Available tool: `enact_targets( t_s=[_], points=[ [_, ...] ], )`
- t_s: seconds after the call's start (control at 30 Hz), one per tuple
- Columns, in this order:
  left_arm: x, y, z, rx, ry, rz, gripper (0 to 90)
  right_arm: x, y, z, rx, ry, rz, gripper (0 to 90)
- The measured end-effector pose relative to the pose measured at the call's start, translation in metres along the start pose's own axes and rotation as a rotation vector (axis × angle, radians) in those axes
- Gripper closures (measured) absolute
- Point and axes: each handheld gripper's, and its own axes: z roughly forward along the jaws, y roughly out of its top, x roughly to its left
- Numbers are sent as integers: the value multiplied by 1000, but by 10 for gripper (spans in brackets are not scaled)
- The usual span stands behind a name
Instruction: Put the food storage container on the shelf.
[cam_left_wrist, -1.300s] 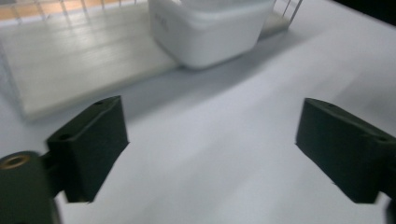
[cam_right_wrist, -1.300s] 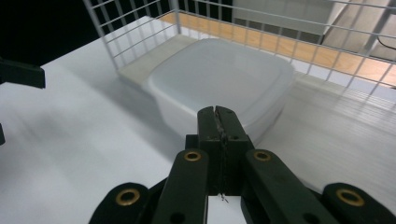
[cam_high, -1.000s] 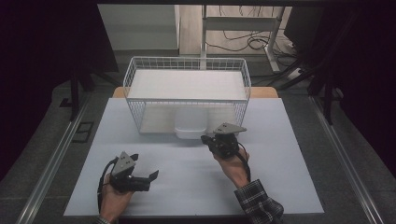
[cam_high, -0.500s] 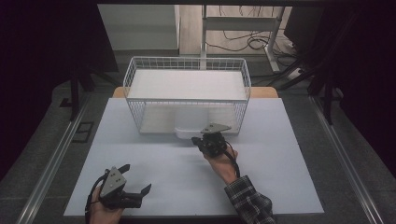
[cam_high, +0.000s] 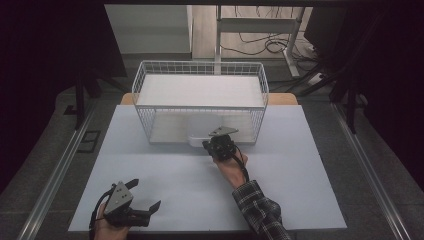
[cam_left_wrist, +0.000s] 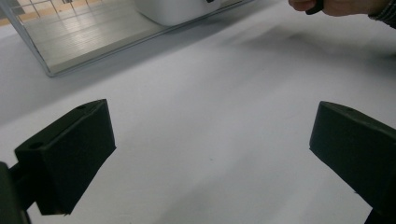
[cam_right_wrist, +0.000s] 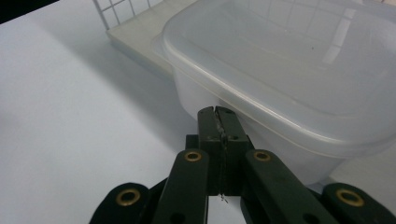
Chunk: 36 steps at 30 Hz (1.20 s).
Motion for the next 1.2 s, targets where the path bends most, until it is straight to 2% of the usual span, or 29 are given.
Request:
enact_targets(
  t_s=[0.17,0.43,0.7,0.93,1.03,1.07,1.1,1.13,1.17,1.2],
  points=[
    [-1,1,-1,-6,10,3,0,-5,5,5,3,-16,6,889],
    [2,0,-2,-18,7,-19,0,-12,15,14,9,-37,7,889],
    [1,0,-1,-13,3,-10,0,-17,21,21,11,-55,18,890],
    [1,0,-1,-6,5,-16,6,-22,20,25,5,-60,51,887],
    [1,0,-1,-3,6,-13,6,-20,19,21,-3,-45,60,836],
    [1,0,-1,-3,8,-10,6,-19,19,19,-3,-44,60,793],
    [1,0,0,1,10,-11,6,-18,19,13,-17,-21,76,693],
    [1,0,0,1,10,-11,6,-18,19,13,-17,-21,76,693],
    [1,0,0,7,9,-13,6,-18,18,10,-24,-3,108,623],
    [1,0,1,8,9,-15,6,-17,17,8,-29,4,116,601]
  ],
)
